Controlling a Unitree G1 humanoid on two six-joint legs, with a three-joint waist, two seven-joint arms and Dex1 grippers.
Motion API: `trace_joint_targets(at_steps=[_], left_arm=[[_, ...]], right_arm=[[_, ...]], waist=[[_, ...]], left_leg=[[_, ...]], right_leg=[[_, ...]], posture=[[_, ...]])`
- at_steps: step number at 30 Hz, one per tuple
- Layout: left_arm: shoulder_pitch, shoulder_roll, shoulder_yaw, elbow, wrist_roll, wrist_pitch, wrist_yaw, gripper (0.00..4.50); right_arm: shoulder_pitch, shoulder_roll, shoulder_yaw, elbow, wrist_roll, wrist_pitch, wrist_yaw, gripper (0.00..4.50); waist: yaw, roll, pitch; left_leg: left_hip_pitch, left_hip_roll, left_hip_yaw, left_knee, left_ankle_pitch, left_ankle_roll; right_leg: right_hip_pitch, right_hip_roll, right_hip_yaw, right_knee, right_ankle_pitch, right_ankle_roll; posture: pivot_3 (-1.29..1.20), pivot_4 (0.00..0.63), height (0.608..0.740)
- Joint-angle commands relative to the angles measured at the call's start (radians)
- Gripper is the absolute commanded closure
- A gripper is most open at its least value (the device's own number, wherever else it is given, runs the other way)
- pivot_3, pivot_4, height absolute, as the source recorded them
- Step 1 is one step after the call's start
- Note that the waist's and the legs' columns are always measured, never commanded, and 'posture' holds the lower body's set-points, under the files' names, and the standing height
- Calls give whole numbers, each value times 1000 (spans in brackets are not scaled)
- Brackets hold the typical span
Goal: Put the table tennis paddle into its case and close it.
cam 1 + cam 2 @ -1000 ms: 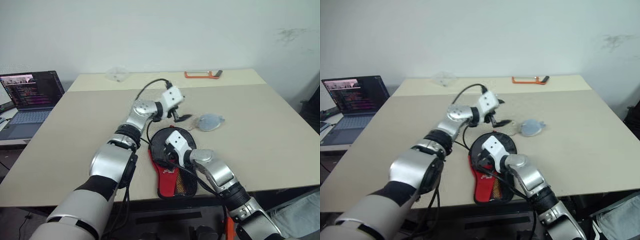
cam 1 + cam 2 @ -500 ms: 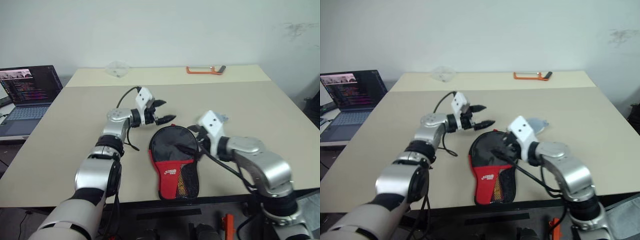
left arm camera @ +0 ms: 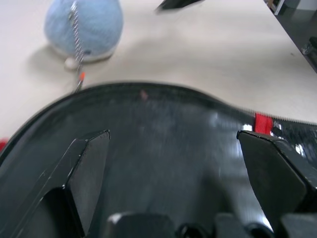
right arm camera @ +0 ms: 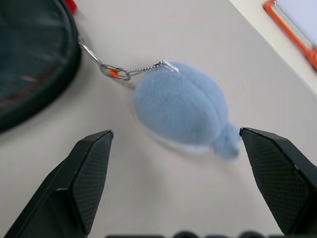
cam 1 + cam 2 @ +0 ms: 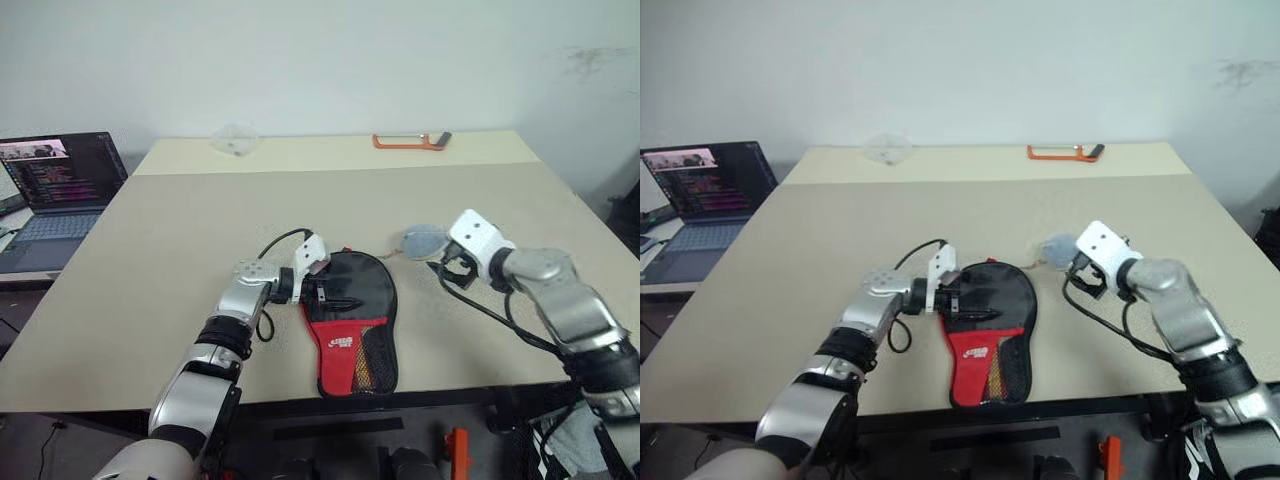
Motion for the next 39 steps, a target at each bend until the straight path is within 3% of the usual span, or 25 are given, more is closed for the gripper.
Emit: trace_joint_targets(at_steps=[1,9,17,20,26,30,33,39], left_arm=[[-26,-11,-7,8,-1,-18,16,28],[-29,-16,-16,23,-3,-26,19,28],[-17,-15,-29,37,3,-36,14,28],[-13,-16,-34,47,7,-42,16,0],[3,-21,-46,61,17,-59,13,0],[15,-32,-53,67,18,-61,17,0],[16,-46,-58,100,27,-64,24,0],[12,-20,-91,204,80,-116,3,0]], right_arm=[[-67,51,28,130,-48,-131,-1,0],[-222,158,61,510,-149,-318,-52,0],[-301,207,51,741,-202,-425,-97,0],[-325,223,42,795,-213,-448,-131,626],[-347,247,38,858,-226,-472,-169,2697],[-342,255,31,854,-237,-478,-182,3833],[-329,243,25,807,-237,-472,-168,4223],[-258,160,5,609,-222,-415,-74,4272]], waist=[[0,0,0],[1,0,0],[0,0,0],[-2,0,0],[-5,1,0],[-7,1,0],[-7,2,-1],[-6,4,-3]], left_leg=[[0,0,0,0,0,0],[0,0,0,0,1,-1],[-1,0,0,0,2,-4],[0,0,0,0,2,-4],[0,0,0,0,2,-4],[1,0,0,0,2,-4],[1,0,0,1,2,-3],[2,-1,0,1,0,-1]], right_leg=[[0,0,0,0,0,0],[0,0,0,-1,0,0],[-1,-1,0,-1,0,0],[-1,0,1,0,0,0],[-1,0,1,1,0,0],[0,0,1,1,0,0],[0,0,1,2,0,0],[0,0,1,3,0,0]], posture=[[0,150,740],[0,150,740],[0,150,740],[0,150,740],[0,150,740],[0,150,740],[0,150,740],[0,150,740]])
